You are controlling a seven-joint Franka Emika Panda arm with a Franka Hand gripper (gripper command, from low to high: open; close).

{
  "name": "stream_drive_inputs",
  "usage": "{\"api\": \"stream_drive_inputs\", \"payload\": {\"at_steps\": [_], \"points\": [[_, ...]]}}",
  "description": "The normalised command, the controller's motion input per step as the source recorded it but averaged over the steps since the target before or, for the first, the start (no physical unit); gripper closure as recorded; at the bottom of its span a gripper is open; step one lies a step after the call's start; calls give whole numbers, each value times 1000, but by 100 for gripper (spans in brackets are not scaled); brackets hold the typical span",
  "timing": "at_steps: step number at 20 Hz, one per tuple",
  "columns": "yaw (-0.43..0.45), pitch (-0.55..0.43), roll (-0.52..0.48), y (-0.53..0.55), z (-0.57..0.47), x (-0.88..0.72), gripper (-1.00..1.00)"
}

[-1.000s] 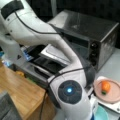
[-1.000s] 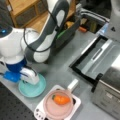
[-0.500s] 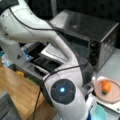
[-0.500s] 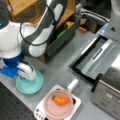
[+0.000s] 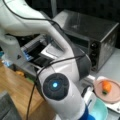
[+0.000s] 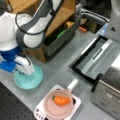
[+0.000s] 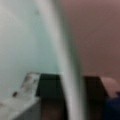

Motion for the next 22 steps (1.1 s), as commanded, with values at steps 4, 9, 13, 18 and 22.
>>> {"api": "stream_drive_inputs", "payload": {"at_steps": [4, 9, 13, 18, 22], "points": [[-58, 70, 153, 99, 231, 47, 100], [-50, 91, 134, 50, 237, 6, 100], [-58, 92, 109, 61, 167, -29, 100], [-81, 88, 100, 153, 106, -79, 100], [-102, 44, 128, 362, 115, -219, 100]]}}
